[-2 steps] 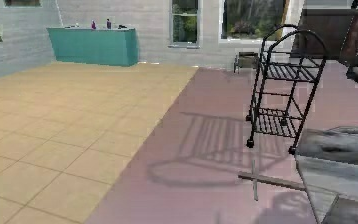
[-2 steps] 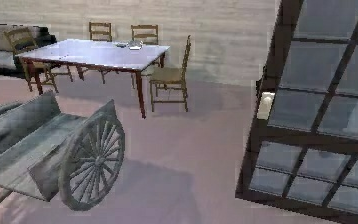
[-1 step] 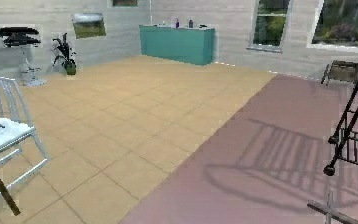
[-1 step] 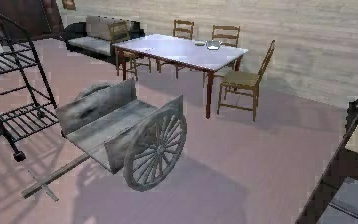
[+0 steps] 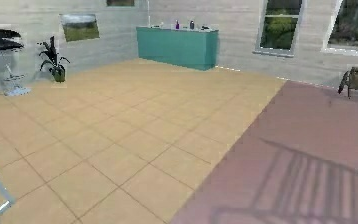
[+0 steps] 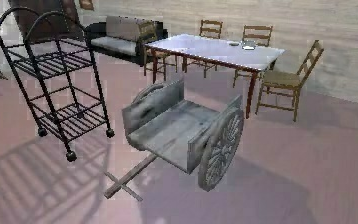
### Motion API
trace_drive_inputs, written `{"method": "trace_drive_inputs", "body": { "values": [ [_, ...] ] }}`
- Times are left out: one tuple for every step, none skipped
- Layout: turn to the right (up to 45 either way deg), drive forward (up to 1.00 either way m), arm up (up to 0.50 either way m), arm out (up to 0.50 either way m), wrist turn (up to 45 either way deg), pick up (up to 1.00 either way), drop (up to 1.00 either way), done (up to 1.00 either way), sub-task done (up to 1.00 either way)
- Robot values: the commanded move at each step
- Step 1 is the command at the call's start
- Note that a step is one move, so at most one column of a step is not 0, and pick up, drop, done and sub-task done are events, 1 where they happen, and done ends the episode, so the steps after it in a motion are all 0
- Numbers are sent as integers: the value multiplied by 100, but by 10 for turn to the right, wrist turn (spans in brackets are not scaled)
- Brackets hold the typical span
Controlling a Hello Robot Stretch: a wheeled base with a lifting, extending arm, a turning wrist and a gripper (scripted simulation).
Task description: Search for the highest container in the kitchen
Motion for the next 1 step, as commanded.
{"method": "trace_drive_inputs", "body": {
  "values": [
    [-450,0,0,0,0,0,0,0,0]
  ]
}}
